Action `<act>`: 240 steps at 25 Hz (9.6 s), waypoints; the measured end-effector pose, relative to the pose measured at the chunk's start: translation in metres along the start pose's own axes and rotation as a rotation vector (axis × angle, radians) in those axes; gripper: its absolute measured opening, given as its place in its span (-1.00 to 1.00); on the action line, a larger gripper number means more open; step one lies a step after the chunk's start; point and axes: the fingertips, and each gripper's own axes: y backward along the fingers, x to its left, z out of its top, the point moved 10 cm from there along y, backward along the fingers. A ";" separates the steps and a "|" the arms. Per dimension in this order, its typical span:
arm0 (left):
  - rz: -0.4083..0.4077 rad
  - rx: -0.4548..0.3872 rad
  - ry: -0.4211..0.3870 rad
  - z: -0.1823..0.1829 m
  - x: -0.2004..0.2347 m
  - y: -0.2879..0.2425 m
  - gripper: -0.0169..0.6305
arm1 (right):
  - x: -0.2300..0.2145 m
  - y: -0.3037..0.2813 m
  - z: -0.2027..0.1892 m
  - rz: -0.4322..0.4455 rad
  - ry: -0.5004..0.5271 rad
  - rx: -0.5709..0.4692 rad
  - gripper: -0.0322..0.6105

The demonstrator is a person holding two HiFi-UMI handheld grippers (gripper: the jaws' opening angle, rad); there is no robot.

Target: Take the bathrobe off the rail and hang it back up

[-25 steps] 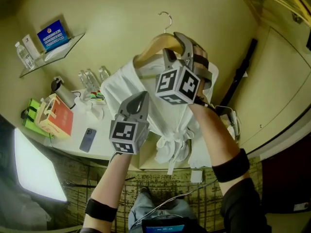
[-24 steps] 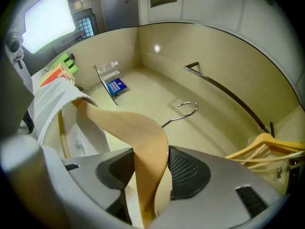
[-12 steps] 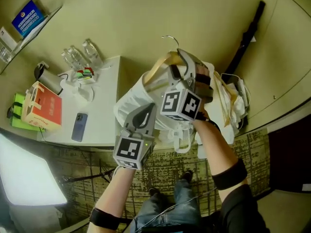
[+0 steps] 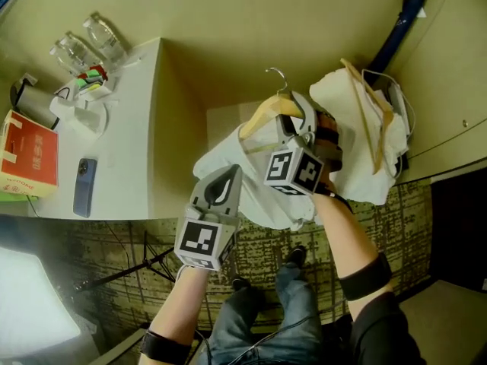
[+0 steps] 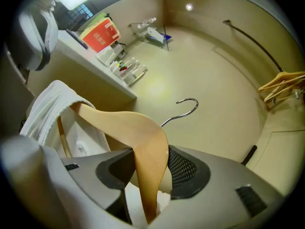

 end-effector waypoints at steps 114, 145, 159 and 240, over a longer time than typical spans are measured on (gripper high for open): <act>0.040 -0.015 0.120 0.123 -0.036 0.193 -0.95 | -0.080 0.331 0.013 0.224 -0.832 0.107 -0.83; -0.038 0.204 0.078 0.018 0.003 -0.060 -0.95 | 0.052 0.077 -0.122 0.306 -1.494 0.317 -0.24; -0.067 0.267 0.109 -0.115 0.069 -0.207 -0.95 | 0.185 -0.098 -0.214 0.106 -1.797 0.520 0.05; 0.142 0.116 0.160 -0.108 0.120 -0.209 -0.95 | 0.135 -0.153 -0.176 0.105 -2.127 -0.225 -0.40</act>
